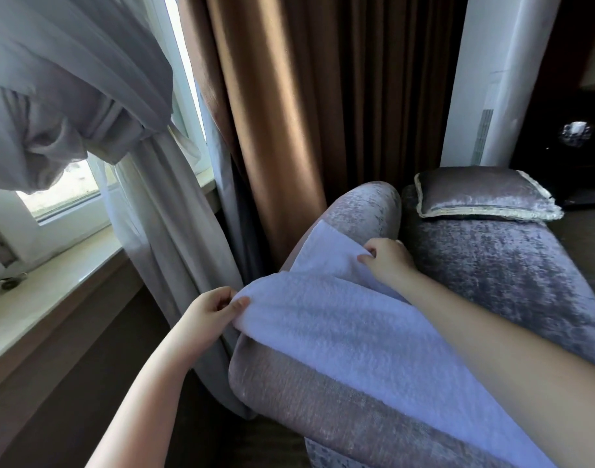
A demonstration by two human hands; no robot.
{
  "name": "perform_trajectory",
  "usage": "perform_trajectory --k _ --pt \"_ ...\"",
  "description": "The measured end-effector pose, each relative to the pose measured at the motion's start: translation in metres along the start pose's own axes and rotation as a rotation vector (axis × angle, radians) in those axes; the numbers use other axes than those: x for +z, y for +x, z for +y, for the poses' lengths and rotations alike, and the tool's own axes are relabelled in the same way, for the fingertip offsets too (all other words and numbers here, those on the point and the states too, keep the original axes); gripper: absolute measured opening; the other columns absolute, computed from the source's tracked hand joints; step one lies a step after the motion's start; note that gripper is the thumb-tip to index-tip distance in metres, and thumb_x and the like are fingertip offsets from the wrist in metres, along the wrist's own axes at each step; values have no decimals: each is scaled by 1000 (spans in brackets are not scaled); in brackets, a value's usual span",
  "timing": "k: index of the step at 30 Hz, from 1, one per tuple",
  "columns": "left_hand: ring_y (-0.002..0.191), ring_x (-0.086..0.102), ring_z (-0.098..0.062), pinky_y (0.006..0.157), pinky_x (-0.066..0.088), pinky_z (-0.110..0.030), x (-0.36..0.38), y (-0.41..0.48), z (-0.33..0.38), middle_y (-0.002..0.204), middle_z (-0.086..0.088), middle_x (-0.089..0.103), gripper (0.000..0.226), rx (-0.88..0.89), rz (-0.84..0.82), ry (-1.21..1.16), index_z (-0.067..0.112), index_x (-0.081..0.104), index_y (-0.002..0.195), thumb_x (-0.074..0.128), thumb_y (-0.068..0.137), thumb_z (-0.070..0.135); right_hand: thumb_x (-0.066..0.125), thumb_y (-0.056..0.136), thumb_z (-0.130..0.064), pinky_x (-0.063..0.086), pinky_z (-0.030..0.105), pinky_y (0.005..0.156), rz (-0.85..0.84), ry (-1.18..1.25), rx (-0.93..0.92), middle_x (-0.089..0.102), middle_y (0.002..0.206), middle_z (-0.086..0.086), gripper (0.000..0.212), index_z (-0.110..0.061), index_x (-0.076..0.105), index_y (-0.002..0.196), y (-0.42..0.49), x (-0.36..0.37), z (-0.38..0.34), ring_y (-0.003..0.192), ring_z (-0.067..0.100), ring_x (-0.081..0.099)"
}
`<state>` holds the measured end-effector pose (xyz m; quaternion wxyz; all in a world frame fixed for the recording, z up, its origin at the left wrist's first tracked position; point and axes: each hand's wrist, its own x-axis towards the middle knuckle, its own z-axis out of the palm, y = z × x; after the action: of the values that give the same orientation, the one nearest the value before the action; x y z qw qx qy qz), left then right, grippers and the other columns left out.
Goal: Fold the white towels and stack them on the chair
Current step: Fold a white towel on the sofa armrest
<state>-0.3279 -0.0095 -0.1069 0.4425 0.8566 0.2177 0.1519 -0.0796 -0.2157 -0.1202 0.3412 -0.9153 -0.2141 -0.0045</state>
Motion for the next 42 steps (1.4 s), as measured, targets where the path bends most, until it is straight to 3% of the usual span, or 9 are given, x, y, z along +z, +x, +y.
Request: perform_trajectory --k 3,9,14,19,25,29,33,38,42 --pt "65 42 -13 64 34 -30 3 3 -9 65 4 47 33 -48 -73 78 2 60 79 56 96 31 61 93 -22 32 29 67 155 32 -100 58 82 -2 13 -13 65 84 12 -13 -13 92 23 53" --pt "64 48 -14 61 34 -27 9 0 -10 61 3 54 37 -106 -34 149 8 67 76 59 93 41 62 93 -20 36 27 76 60 -38 -154 48 124 6 31 -11 55 122 -5 -7 -1 103 23 53" --pt "79 58 -9 77 43 -31 23 -1 -2 82 9 65 32 -154 106 -30 22 65 80 49 99 42 61 91 -22 45 35 72 105 -3 -352 52 99 -3 6 -16 61 93 -91 -19 -1 90 20 57" --pt "69 51 -16 65 39 -31 32 -8 -1 70 -4 58 29 -61 252 -114 3 62 80 57 95 27 45 85 -48 47 32 57 260 -377 -520 54 77 -6 30 -21 57 77 -195 -5 13 72 19 54" --pt "70 54 -24 67 41 -36 38 -16 -4 67 -9 59 28 -60 321 -110 7 58 76 54 95 28 40 87 -42 40 29 55 380 -411 -582 48 64 -8 33 -20 49 65 -199 4 25 62 16 49" --pt "69 53 -23 65 40 -36 35 -21 -3 69 -8 59 28 -32 389 -17 7 55 75 52 95 26 41 88 -45 42 26 54 346 -367 -582 49 63 -12 34 -22 50 64 -206 1 22 61 13 49" --pt "80 59 -25 69 45 -38 39 -16 -11 77 -3 63 23 -13 327 212 11 60 81 52 96 26 74 78 -39 44 25 54 224 -249 -574 51 64 -17 28 -25 53 65 -205 -7 24 62 10 52" --pt "103 51 -30 85 44 -45 41 8 5 106 -2 61 17 166 443 453 15 63 104 60 93 27 58 91 -19 45 40 66 229 -141 -441 59 76 -4 14 -18 61 78 -146 -50 39 77 20 53" --pt "103 51 -31 83 42 -41 72 53 45 111 -6 63 20 324 380 520 12 62 111 57 94 22 53 96 -18 42 35 83 65 -299 -126 61 111 5 17 -15 59 112 -74 -61 67 107 26 49"
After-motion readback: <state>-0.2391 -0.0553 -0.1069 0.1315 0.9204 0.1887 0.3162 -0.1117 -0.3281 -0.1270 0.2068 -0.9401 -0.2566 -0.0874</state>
